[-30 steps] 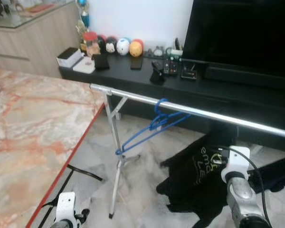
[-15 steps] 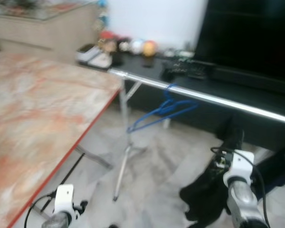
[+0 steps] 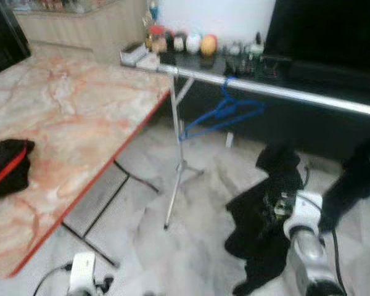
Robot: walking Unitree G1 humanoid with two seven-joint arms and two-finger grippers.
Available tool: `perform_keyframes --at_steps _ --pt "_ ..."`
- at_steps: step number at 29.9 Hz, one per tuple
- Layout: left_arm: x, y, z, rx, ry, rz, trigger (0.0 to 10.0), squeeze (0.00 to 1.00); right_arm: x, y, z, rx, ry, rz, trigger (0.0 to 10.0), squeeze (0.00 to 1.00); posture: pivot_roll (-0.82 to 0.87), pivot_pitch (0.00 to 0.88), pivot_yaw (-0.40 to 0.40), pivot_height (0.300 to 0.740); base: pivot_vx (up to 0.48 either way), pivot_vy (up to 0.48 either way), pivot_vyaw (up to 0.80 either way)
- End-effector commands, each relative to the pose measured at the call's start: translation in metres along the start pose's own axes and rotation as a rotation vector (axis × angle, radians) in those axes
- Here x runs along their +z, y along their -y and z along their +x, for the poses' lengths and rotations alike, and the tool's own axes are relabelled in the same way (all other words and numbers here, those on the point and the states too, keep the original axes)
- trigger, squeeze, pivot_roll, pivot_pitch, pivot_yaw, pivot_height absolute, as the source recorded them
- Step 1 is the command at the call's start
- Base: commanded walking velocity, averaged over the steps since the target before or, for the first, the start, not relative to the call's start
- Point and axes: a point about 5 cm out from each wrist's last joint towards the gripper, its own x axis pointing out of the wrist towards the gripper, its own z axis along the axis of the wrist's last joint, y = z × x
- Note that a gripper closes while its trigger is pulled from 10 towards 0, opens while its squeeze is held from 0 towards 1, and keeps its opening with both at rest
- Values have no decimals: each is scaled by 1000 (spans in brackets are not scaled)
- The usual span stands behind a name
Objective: Hang hanger
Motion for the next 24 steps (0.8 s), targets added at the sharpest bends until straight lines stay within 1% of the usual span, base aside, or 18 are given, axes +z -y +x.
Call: perform_keyframes --at_steps 1,7,9,12,17,24 --pt "3 -3 0 4 1 16 10000 0 7 -1 2 -2 36 6 10000 0 -109 0 0 740 -386 0 0" --pt "6 -2 1 5 7 8 10000 0 8 -1 4 -12 23 19 10000 0 -108 0 0 740 -386 0 0" --pt "6 -2 1 8 10 4 10000 0 8 0 5 -14 18 13 10000 0 -109 0 1 740 -386 0 -431" --pt "7 -2 1 10 11 2 10000 0 7 2 4 -25 10 11 10000 0 -107 0 3 740 -390 0 -800" --pt "9 -2 2 15 15 -3 10000 0 9 1 5 -22 17 12 10000 0 -106 0 7 740 -392 0 -734" --pt "11 -2 2 17 19 -7 10000 0 11 -1 6 -14 28 6 10000 0 -104 0 6 740 -396 0 0"
